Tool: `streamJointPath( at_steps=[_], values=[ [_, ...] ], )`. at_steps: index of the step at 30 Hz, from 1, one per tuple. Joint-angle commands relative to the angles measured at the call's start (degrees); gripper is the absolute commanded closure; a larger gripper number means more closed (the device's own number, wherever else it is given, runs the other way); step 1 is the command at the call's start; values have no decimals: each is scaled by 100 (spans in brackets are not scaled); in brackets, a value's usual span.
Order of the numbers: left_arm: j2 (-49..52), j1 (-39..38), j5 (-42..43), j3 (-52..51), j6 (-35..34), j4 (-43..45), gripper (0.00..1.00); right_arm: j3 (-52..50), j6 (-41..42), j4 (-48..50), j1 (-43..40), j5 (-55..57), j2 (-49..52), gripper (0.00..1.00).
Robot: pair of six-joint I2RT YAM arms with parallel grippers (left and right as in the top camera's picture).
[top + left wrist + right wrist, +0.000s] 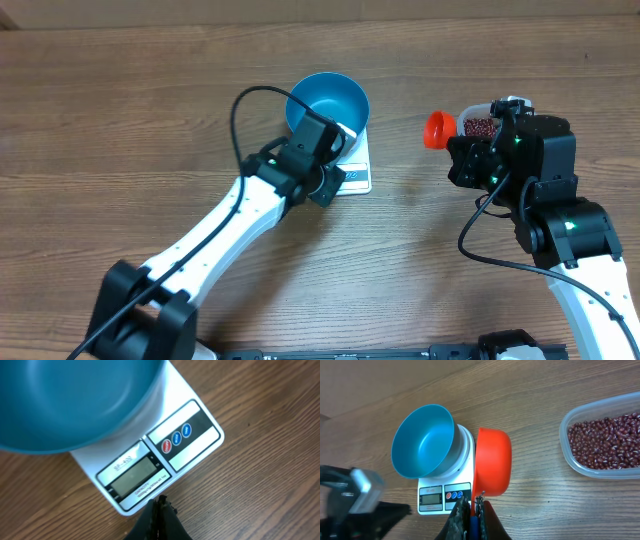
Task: Scoop item into bowl and weigh 150g on scale
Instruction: 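Move the left gripper down to the scale's buttons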
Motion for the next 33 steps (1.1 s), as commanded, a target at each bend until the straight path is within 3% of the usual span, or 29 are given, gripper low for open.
streamJointPath(
  at_steps=[1,16,33],
  values=[
    [352,-151,-20,-15,334,146,96,184,-46,11,26,-26,-24,96],
    [1237,-179,-378,-15,433,1193,96,184,-46,11,26,-26,-24,96],
    [1266,-181,-503,-15,409,1469,96,184,-46,11,26,-26,-24,96]
  ],
)
